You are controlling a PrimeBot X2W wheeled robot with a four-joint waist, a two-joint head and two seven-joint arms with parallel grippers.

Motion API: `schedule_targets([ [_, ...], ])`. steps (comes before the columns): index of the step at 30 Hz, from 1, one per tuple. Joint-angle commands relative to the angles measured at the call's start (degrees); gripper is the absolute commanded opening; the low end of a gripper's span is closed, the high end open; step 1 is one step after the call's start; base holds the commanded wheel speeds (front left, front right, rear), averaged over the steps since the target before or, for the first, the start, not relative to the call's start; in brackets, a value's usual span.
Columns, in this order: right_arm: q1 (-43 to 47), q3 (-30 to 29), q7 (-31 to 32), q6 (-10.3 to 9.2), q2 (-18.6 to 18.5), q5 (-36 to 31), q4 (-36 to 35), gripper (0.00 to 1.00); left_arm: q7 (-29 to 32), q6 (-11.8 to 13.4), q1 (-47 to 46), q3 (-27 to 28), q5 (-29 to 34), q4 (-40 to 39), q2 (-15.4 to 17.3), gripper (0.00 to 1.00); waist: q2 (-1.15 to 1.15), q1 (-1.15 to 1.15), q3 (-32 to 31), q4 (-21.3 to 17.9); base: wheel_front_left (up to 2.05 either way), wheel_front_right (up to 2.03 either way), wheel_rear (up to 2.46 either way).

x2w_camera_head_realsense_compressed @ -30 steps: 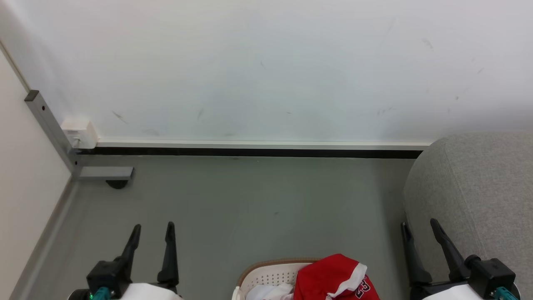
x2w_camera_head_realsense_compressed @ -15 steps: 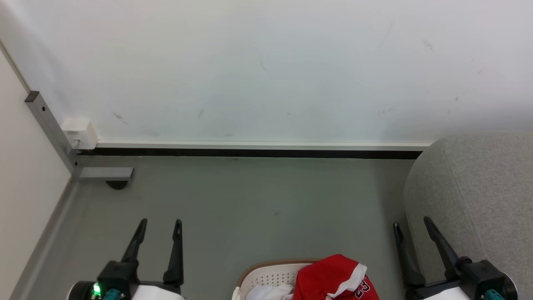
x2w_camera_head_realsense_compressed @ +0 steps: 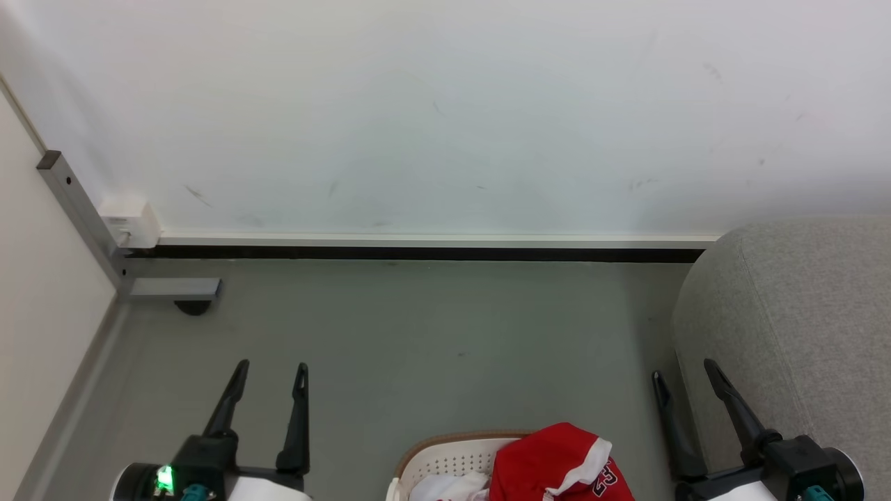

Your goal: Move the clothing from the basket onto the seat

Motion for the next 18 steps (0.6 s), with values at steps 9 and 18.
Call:
schedule_targets([
  [9,-0.56,-0.30,-0.19,-0.12,0.12,0.33,-0.45,1.00,-0.04,-0.58,0.41,0.79,-0.43,-0.08,-0.23,1.00,0.00,0.00,0.02,-0.04,0.00,0.00,0.00],
  [18,-0.99,-0.11,-0.19,-0.12,0.13,0.42,-0.38,1.00,-0.04,-0.98,0.31,1.32,-0.48,0.07,-0.70,1.00,0.00,0.00,0.26,-0.43,0.00,0.00,0.00],
])
